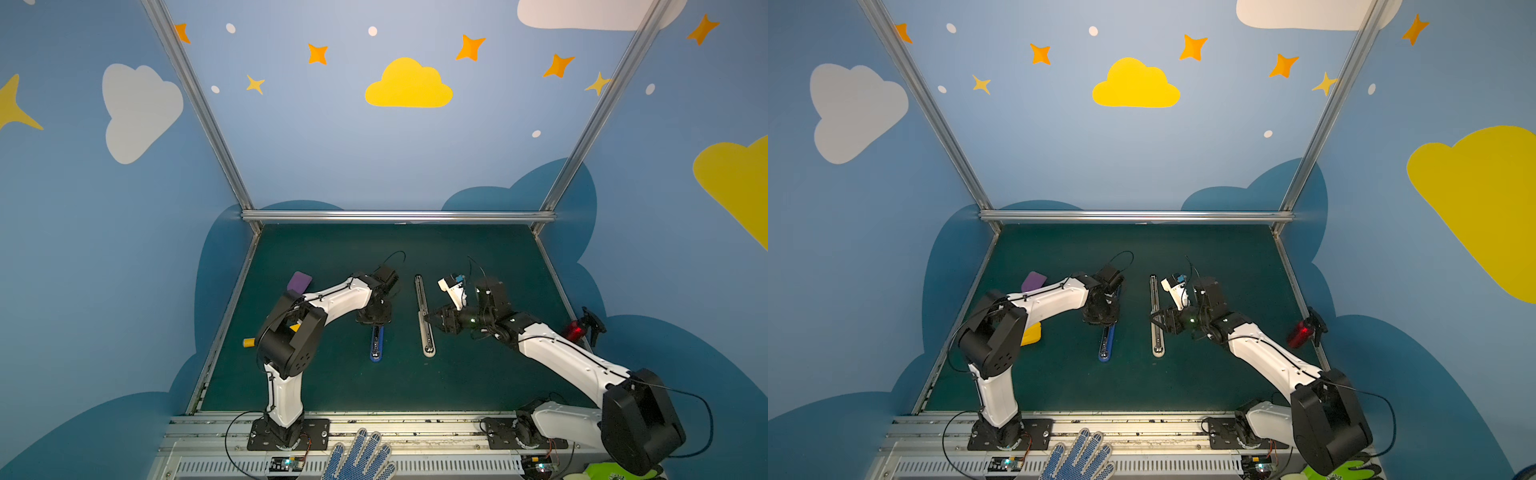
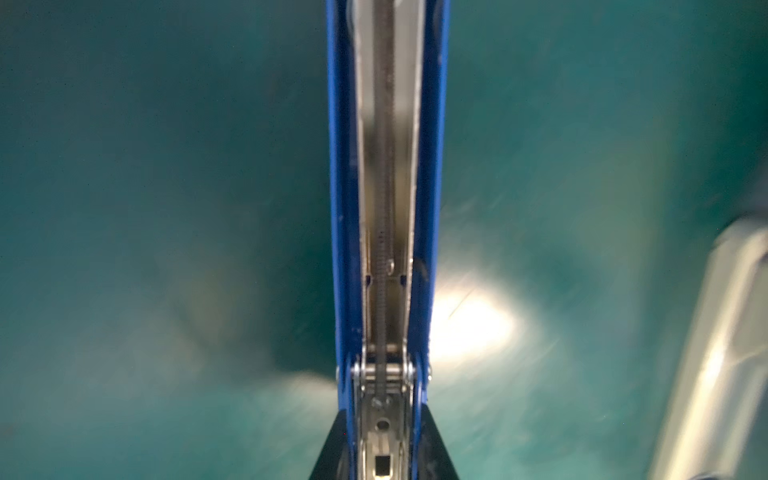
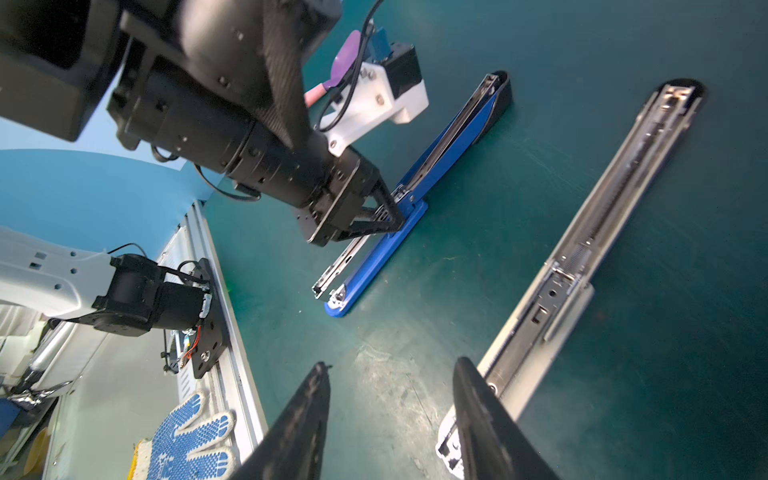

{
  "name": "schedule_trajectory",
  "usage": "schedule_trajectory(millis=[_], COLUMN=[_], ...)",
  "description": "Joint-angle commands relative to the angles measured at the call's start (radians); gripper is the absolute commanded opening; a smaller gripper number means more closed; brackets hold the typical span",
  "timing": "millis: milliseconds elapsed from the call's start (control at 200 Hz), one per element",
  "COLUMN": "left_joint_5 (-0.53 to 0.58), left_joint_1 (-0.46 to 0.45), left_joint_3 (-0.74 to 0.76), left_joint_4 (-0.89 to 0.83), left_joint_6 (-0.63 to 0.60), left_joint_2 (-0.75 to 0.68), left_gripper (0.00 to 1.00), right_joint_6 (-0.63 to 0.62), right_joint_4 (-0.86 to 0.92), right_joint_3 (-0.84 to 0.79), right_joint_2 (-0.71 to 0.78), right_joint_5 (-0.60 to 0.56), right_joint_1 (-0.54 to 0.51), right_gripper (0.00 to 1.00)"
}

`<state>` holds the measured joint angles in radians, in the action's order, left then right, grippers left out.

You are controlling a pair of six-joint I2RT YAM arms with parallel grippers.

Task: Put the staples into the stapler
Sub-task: 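Release the blue stapler and raise both grippers above the two opened staplers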

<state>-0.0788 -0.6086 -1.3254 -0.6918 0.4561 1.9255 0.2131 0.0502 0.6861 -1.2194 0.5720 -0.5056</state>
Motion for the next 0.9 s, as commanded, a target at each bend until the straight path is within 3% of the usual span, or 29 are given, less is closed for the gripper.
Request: schedule_trajectory(millis=[0,280,361,446,536,896], left_joint_5=[-0.007,-0.058,-0.045,-0.034,-0.027,0.024], left_joint_1=[-0.013,-0.02,-0.026,-0.028,-0.028,-0.012], left_joint_3=[-0.08,-0.145,-0.142,-0.131,-0.115,0.104], left_joint_4=[-0.012,-0.007,-0.014,-0.018,-0.018,0.052], left_joint_6=[0.038,0.114,0.12,0.121,0.122,0.16], left_joint_2=[0.04,0.098,0.086,0.064,0.031,-0.24], left_gripper=[0.14,0.14,0.2,0.35,0.41,0.53], right_joint_6=[0.01,0.021,0.032,0.041,0.05,0.11], right_joint_4=[0.038,0.101,0.116,0.119,0.144,0.238], right_joint_3=[-0.042,-0.043,-0.039,-0.034,-0.018,0.121], right_joint_2=[0.05,0.088,0.079,0.057,0.032,-0.141], right_joint_5=[-0.034,-0.135,-0.186,-0.213,-0.214,-0.328], right_joint_1=[0.009,0.03,0.032,0.031,0.031,-0.042], right_gripper=[0.49,0.49,0.49,0.5,0.51,0.55])
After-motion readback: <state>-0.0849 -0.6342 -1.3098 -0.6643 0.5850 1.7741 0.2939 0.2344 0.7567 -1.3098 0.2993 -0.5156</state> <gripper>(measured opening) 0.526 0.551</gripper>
